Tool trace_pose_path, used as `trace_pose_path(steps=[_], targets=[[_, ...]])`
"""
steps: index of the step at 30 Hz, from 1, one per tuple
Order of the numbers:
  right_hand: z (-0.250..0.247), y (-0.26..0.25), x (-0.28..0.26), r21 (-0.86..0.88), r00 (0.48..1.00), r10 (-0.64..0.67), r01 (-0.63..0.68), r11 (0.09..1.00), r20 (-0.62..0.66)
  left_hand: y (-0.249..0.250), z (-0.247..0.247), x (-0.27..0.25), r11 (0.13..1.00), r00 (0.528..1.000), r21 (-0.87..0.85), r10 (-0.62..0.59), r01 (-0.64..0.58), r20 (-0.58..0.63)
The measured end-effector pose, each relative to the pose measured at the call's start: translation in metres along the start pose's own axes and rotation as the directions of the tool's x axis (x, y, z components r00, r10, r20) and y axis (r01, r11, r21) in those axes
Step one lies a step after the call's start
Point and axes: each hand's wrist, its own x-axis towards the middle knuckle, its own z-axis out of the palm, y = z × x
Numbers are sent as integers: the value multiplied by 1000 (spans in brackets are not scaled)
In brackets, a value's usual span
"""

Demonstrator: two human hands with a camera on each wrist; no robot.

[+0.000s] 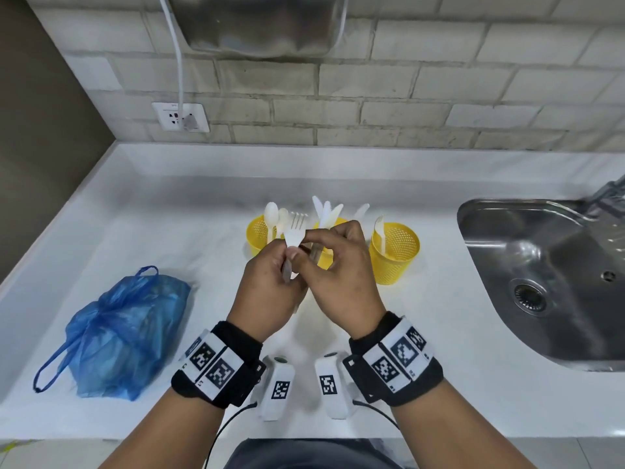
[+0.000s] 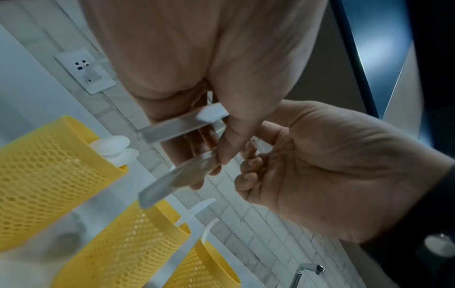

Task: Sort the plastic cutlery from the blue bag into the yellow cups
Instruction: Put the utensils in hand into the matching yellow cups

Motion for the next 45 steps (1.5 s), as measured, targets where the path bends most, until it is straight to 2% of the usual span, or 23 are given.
trace_pose_path(steps=[6,9,12,15,19,23,31,37,41,43,45], targets=[[-36,3,9,153,994,106,-104,983,1,9,29,4,1000,999,10,1,-2,53],[-60,-1,17,258,989,139,-121,959,-52,5,38,7,997,993,-47,-64,68,99],[-93,-5,28,389,992,104,-70,919,-68,-6,38,10,976,976,-124,-158,177,151],[-128,-1,39,462,993,58,-4,887,-102,-12,33,17,970,975,-135,-187,203,120],[-162,24,50,409,980,68,16,912,-189,-6,25,32,961,975,-166,-214,221,59],[-174,53,61,345,968,107,-23,938,-228,10,24,48,977,986,-133,-164,168,40],[-155,107,87,134,967,199,-179,975,-157,23,46,93,998,997,-5,-65,65,47],[-141,122,86,-249,993,64,-86,965,-95,6,69,115,966,997,253,-59,47,40],[-135,132,83,-357,1000,9,-19,934,-29,-5,83,116,915,995,399,-82,53,56],[-133,136,80,-359,999,32,-37,932,-19,-9,88,114,925,996,376,-79,62,31],[-133,138,76,-325,998,5,-25,945,-62,-11,90,110,946,998,320,-30,48,-59]])
